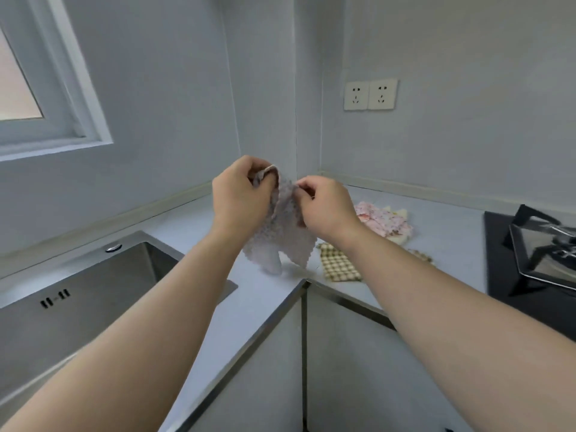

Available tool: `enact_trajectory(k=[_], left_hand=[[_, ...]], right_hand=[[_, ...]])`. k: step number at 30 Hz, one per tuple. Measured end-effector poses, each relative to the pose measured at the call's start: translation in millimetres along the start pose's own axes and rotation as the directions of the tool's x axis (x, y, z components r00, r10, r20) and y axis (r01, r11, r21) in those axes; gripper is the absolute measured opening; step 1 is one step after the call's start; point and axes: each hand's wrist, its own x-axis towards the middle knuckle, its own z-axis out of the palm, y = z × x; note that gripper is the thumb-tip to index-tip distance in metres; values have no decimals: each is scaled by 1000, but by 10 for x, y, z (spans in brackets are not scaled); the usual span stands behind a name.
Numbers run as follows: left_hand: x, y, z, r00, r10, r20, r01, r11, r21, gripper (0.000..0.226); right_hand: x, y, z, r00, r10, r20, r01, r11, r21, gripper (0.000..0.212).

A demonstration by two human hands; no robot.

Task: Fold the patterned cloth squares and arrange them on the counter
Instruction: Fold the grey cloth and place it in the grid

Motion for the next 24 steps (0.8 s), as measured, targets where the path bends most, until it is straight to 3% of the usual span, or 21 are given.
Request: enact_trajectory(k=[3, 5, 9, 13, 18, 21, 24], left_hand=[[-167, 325, -413, 997, 56, 53, -57, 998, 21, 9], [-280, 528, -652, 992, 101, 78, -105, 994, 41, 14], [-498, 828, -1073, 987, 130, 91, -136, 989, 59, 36], [-664, 1025, -1446, 977, 171, 126, -186, 975, 120, 44], [-726, 1171, -1863, 977, 203, 66, -211, 963, 169, 31], [-739, 1231, -2073, 982, 188, 29, -190, 965, 181, 24], [-754, 1278, -2227, 985, 172, 4, -170, 966, 193, 14]], right_hand=[[-361, -382, -278, 999, -33, -33, 33, 999, 10, 19], [-605, -636, -492, 997, -70, 29, 71, 997, -25, 15], [-989, -1033, -787, 951, -147, 271, 221, 938, -267, 59], [-1190, -1350, -910, 942, -209, 261, 293, 895, -338, 59], [-1353, -1736, -1011, 895, -223, 386, 388, 816, -429, 87], [-1455, -1947, -1043, 872, -309, 381, 463, 773, -434, 75], [-1546, -2123, -1103, 867, -362, 343, 484, 777, -404, 48]])
